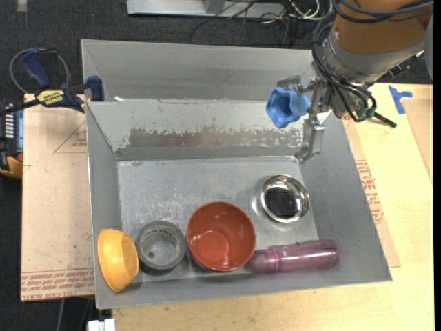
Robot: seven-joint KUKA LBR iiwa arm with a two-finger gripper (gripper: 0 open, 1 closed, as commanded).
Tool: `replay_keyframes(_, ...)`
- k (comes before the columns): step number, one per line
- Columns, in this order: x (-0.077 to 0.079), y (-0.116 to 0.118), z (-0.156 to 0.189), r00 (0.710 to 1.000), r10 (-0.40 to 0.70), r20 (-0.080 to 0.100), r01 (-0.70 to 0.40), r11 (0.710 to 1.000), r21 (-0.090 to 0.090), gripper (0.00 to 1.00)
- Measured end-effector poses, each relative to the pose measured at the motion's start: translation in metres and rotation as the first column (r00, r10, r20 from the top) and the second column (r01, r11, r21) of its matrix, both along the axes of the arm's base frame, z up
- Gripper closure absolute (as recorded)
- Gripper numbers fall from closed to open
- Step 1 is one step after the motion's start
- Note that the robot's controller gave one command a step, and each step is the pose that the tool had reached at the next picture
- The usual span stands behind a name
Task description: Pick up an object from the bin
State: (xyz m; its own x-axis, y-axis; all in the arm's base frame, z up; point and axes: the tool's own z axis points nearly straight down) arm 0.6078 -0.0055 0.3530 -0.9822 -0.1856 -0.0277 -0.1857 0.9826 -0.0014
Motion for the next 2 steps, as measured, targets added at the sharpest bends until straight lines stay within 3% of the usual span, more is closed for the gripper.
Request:
replay_keyframes(1,-0.004,-0.009,-0.087,0.999,0.0,-0.038,0.0,1.0,-0.001,0.0)
replay_keyframes(2,-0.002,-0.003,-0.072,0.999,0.008,-0.043,-0.008,1.0,-0.001,0.0)
